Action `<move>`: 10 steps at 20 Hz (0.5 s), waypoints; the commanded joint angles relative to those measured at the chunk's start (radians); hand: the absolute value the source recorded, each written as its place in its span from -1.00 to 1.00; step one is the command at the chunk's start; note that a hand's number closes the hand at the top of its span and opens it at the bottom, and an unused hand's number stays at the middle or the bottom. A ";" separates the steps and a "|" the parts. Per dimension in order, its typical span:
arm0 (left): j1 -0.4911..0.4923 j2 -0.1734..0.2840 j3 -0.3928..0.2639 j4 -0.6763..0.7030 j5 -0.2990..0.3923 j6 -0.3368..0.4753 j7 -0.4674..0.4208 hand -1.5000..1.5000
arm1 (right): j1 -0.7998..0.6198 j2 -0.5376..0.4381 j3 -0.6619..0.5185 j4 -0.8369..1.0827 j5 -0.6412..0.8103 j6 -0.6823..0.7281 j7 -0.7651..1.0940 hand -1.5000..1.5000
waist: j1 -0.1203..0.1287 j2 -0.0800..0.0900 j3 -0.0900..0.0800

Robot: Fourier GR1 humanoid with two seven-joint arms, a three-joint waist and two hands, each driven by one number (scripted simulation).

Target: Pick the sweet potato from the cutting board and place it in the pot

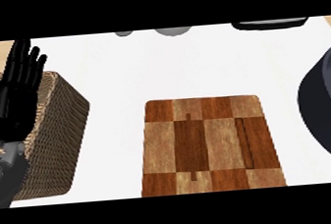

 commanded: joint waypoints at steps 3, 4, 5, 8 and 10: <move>0.010 -0.064 -0.008 0.106 0.005 -0.028 -0.057 0.00 | -0.160 0.009 0.069 0.256 0.002 0.134 -0.179 -1.00 | 0.003 0.019 -0.018; 0.016 -0.070 -0.039 0.069 -0.021 -0.004 -0.035 0.00 | -0.172 0.004 0.064 0.300 0.009 0.139 -0.234 -1.00 | -0.005 0.013 -0.017; 0.022 -0.048 -0.006 0.070 -0.006 -0.008 -0.023 0.00 | -0.184 0.000 0.032 0.338 -0.014 0.145 -0.301 -1.00 | -0.010 0.010 -0.018; 0.015 -0.061 -0.010 0.087 -0.012 -0.002 -0.029 0.00 | -0.250 0.034 0.001 0.371 -0.059 0.159 -0.354 -1.00 | -0.018 0.009 -0.018; 0.043 -0.027 0.015 0.059 -0.004 -0.007 -0.027 0.00 | -0.250 0.061 -0.047 0.356 -0.147 0.213 -0.355 -1.00 | -0.024 0.005 -0.019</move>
